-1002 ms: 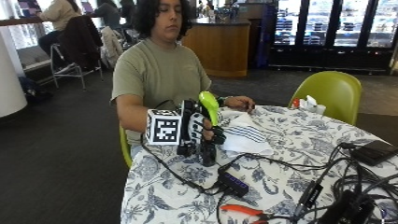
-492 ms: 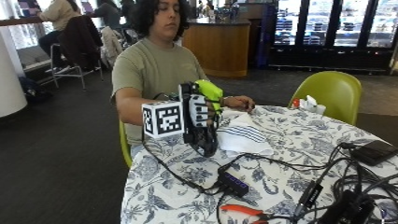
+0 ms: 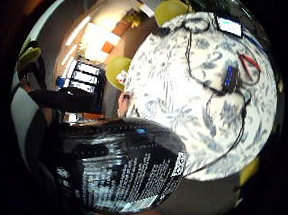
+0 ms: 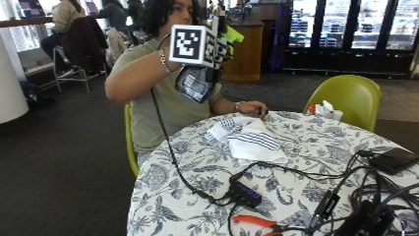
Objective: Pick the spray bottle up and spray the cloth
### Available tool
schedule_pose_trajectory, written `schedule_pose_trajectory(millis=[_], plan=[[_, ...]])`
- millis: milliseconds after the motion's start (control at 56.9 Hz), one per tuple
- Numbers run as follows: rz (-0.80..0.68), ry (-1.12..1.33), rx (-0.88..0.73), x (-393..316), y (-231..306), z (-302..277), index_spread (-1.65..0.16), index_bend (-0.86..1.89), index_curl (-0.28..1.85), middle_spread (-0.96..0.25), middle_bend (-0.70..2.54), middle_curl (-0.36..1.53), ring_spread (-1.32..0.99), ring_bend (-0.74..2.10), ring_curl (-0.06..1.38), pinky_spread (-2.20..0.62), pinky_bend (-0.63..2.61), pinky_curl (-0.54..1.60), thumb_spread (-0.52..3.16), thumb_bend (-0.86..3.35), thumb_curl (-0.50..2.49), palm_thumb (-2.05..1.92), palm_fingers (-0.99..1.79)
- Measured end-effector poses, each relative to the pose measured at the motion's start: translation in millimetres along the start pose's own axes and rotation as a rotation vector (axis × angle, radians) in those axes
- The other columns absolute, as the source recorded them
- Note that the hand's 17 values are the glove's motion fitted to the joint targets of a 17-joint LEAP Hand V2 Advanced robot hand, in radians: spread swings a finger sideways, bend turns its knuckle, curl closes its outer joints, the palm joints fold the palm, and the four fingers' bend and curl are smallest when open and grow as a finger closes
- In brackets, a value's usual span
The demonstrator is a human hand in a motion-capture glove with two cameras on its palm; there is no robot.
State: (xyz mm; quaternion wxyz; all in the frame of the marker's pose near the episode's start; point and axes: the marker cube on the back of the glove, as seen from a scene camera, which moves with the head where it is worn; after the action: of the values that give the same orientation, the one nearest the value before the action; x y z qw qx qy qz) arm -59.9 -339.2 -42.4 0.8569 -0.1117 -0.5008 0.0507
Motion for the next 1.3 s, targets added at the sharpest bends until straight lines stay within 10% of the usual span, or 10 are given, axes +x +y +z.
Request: schedule_pose_trajectory(millis=[228, 826, 1037, 1301], plan=[[0.349, 0.237, -0.453, 1.1, -23.1, 60.1, -0.25, 0.31, 0.57, -0.19, 0.67, 0.60, -0.20, 0.77, 0.52, -0.27, 0.51, 0.46, 0.45, -0.02, 0.72, 1.01, 1.35], [1.019, 0.538, -0.878, 166.6, -39.6, 154.8, -0.25, 0.26, 0.63, -0.19, 0.66, 0.62, -0.20, 0.79, 0.53, -0.25, 0.53, 0.46, 0.55, -0.01, 0.80, 1.04, 1.30], [0.878, 0.487, -0.802, 135.0, -54.3, 152.9, -0.25, 0.23, 0.64, -0.20, 0.65, 0.63, -0.20, 0.78, 0.52, -0.25, 0.53, 0.46, 0.60, -0.02, 0.82, 1.04, 1.30], [0.221, 0.261, -0.508, 33.5, -108.1, 162.6, -0.26, 0.22, 0.66, -0.20, 0.64, 0.63, -0.20, 0.77, 0.52, -0.25, 0.52, 0.45, 0.63, -0.02, 0.84, 1.04, 1.30]])
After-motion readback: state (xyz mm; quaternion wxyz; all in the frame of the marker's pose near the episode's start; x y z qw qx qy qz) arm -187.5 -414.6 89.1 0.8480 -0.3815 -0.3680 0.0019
